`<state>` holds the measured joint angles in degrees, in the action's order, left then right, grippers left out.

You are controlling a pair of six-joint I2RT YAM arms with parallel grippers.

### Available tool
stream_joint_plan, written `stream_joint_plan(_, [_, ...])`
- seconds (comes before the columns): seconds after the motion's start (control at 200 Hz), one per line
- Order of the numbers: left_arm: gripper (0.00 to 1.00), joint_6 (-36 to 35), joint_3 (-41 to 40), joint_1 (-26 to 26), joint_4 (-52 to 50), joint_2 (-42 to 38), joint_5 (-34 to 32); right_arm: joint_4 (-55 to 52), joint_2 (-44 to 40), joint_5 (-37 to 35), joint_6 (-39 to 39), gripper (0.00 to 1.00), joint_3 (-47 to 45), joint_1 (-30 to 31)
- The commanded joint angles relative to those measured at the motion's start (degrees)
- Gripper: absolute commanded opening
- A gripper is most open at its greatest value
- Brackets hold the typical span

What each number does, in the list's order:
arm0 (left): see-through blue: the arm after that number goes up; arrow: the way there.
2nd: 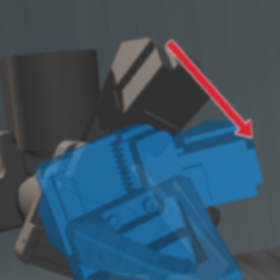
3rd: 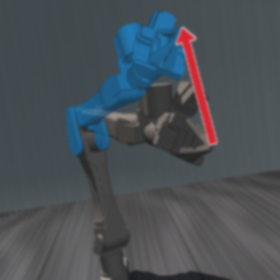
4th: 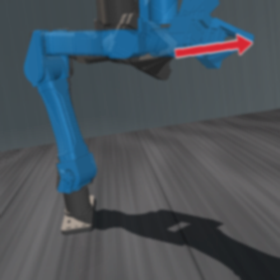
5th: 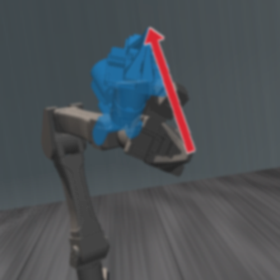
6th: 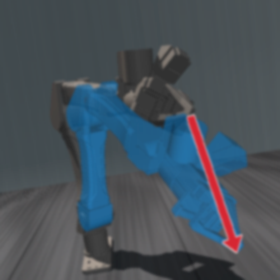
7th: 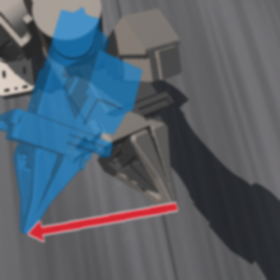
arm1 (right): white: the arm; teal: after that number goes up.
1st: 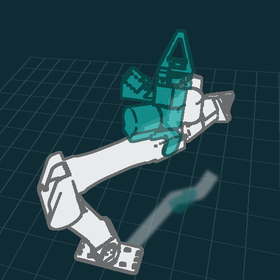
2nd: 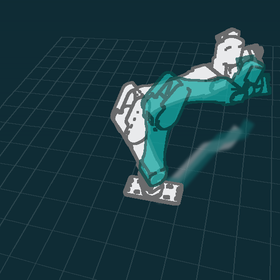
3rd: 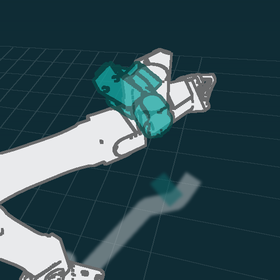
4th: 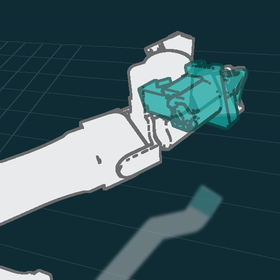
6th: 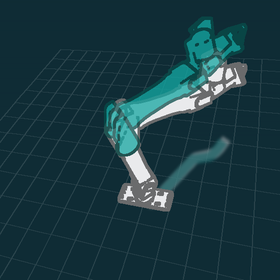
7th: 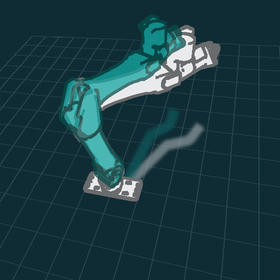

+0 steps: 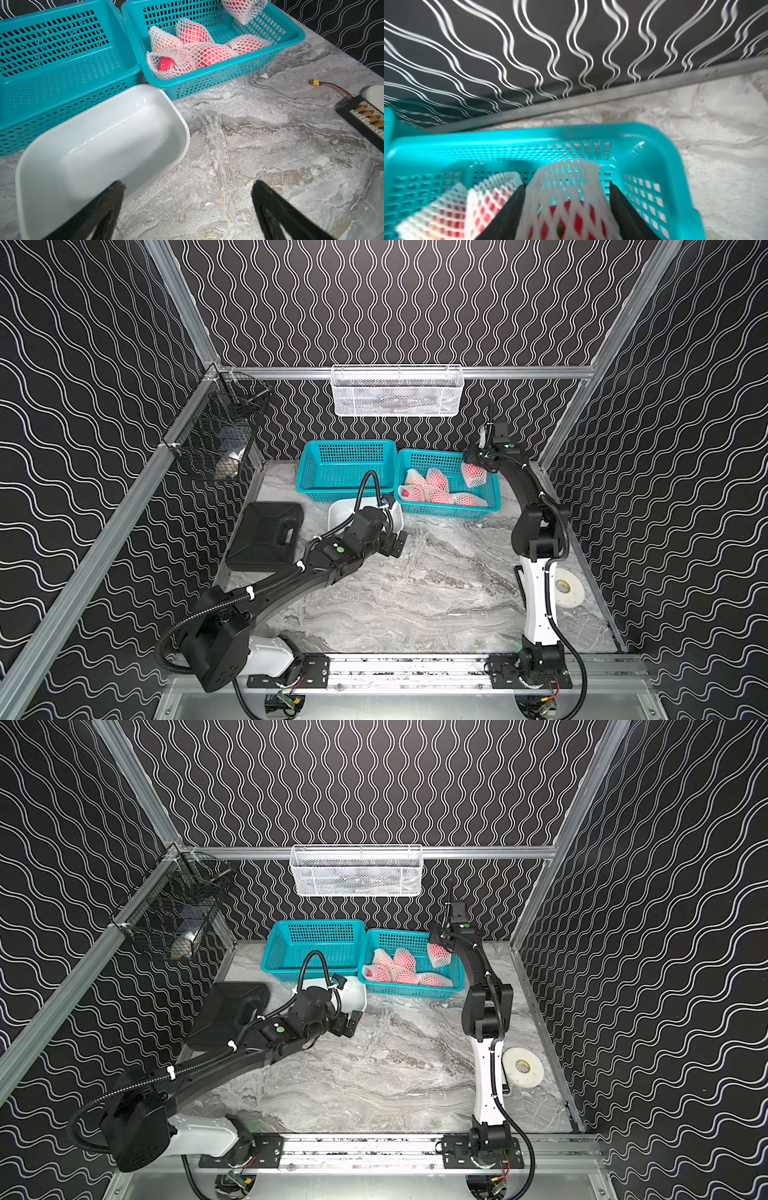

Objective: Remove foam nets from apples
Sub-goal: Pick up the apple from the basket.

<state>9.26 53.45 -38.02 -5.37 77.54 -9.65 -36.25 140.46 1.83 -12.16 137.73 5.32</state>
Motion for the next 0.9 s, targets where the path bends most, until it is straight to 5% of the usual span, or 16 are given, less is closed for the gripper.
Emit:
stream_joint_plan(0.0, [1.00,0.2,0.4,0.0,0.0,-0.5,0.0,-1.2,-1.7,0.2,0.1,0.54,0.9,0.0])
stream_joint_plan(0.155, [1.00,0.8,0.5,-0.1,-0.1,-0.8,0.6,-2.3,-6.4,2.1,-1.7,0.55,-2.0,0.5])
stream_joint_plan(0.415, [1.00,3.2,-4.2,-0.4,2.2,-3.1,1.0,2.4,-24.0,5.2,-5.6,0.56,-22.6,7.3])
stream_joint_plan(0.696, [1.00,7.6,-12.8,-0.6,7.9,-7.5,-2.0,24.0,-45.5,12.9,-10.3,0.55,-59.1,18.2])
stream_joint_plan(0.896, [1.00,8.8,-19.0,-0.4,12.7,-11.4,-3.0,42.6,-53.5,12.1,-8.2,0.55,-83.2,25.1])
